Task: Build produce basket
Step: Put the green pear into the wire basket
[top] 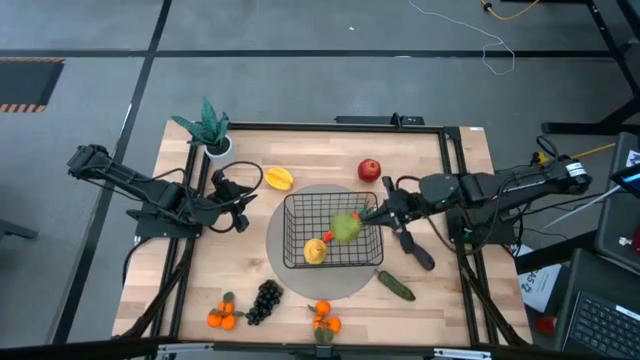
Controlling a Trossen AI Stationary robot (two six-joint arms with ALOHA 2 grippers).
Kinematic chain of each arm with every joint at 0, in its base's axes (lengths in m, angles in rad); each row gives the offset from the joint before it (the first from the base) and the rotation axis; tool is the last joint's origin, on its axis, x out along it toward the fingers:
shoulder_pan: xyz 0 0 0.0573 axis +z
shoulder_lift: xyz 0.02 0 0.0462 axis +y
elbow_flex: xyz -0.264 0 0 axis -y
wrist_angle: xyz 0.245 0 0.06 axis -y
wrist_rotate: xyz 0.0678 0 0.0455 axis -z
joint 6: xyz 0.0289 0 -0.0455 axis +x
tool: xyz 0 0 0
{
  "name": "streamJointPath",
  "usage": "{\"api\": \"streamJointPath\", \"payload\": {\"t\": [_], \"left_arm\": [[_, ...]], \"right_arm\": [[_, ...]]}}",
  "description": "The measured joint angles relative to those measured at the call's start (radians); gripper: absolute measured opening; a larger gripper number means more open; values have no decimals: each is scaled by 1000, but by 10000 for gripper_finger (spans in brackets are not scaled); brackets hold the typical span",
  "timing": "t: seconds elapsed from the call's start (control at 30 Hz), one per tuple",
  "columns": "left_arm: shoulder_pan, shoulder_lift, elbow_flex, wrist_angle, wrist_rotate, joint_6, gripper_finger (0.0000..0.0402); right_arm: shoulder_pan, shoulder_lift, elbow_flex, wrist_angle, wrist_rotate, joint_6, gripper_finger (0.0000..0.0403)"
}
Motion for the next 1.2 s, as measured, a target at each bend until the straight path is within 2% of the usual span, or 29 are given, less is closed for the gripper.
{"api": "streamJointPath", "payload": {"t": [0.27,0.4,0.73,1.2], "left_arm": [[0,0,0,0,0,0,86],[0,0,0,0,0,0,86],[0,0,0,0,0,0,86],[0,0,0,0,0,0,86]], "right_arm": [[22,94,0,-24,6,56,0],[34,126,0,-27,55,84,0],[34,113,0,-3,141,105,0],[44,113,0,54,142,74,0]]}}
